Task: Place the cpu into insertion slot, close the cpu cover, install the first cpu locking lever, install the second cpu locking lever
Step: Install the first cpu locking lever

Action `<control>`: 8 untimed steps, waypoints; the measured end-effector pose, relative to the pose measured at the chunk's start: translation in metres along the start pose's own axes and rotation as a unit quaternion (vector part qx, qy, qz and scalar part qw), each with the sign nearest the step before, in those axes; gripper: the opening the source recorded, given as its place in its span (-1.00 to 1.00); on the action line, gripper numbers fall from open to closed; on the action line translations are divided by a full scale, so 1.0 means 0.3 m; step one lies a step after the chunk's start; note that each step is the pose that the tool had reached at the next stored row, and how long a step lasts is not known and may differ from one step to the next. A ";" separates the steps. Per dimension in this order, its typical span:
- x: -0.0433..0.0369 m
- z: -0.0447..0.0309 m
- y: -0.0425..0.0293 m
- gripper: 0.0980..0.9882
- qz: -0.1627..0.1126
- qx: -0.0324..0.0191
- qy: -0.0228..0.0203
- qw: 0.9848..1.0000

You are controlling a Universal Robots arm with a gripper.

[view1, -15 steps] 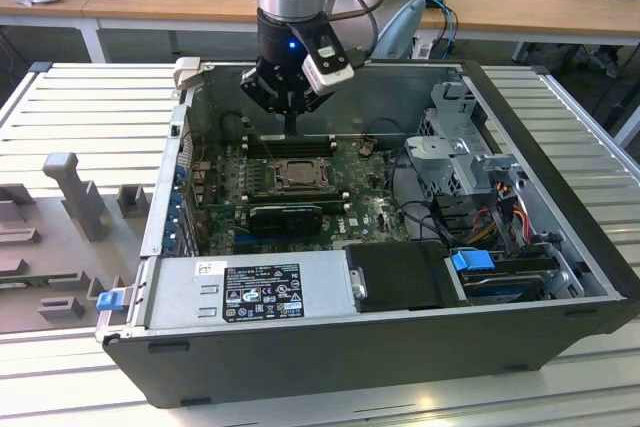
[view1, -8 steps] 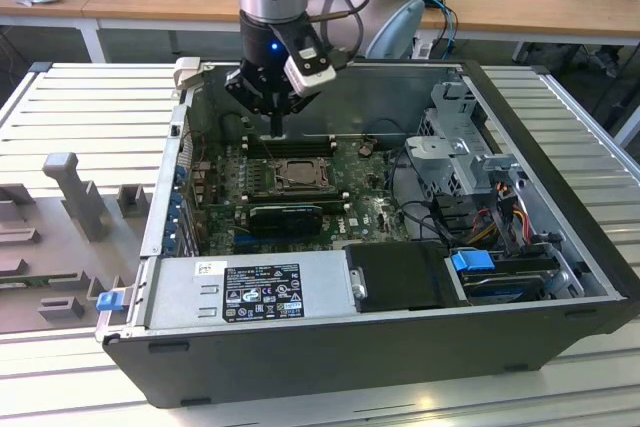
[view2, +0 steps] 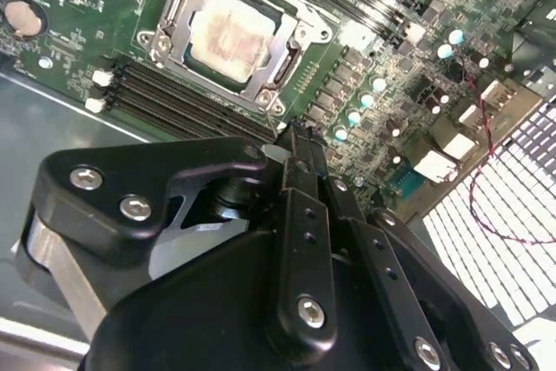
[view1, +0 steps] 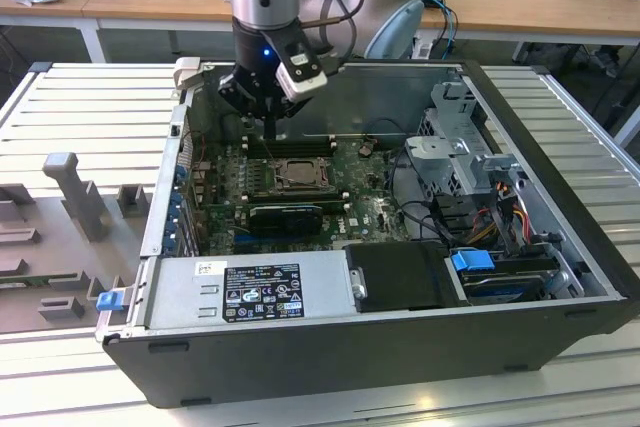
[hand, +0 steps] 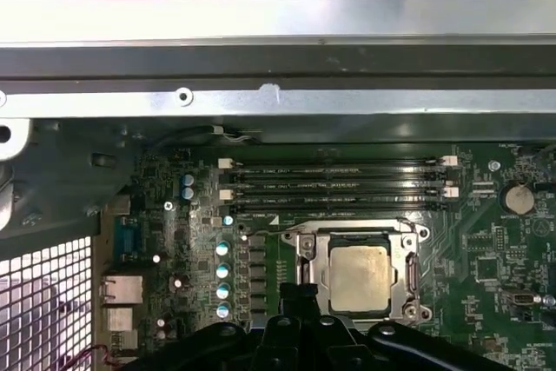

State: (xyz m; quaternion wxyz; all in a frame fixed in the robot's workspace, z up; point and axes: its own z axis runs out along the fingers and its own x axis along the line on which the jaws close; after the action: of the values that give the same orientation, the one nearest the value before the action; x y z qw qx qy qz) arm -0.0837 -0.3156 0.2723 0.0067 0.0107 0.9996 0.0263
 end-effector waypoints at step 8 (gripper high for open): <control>0.067 0.023 0.009 -0.98 0.000 0.000 0.000 1.000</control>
State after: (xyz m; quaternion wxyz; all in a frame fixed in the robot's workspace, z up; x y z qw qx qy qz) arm -0.1036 -0.3121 0.2653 0.0067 0.0107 0.9996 0.0265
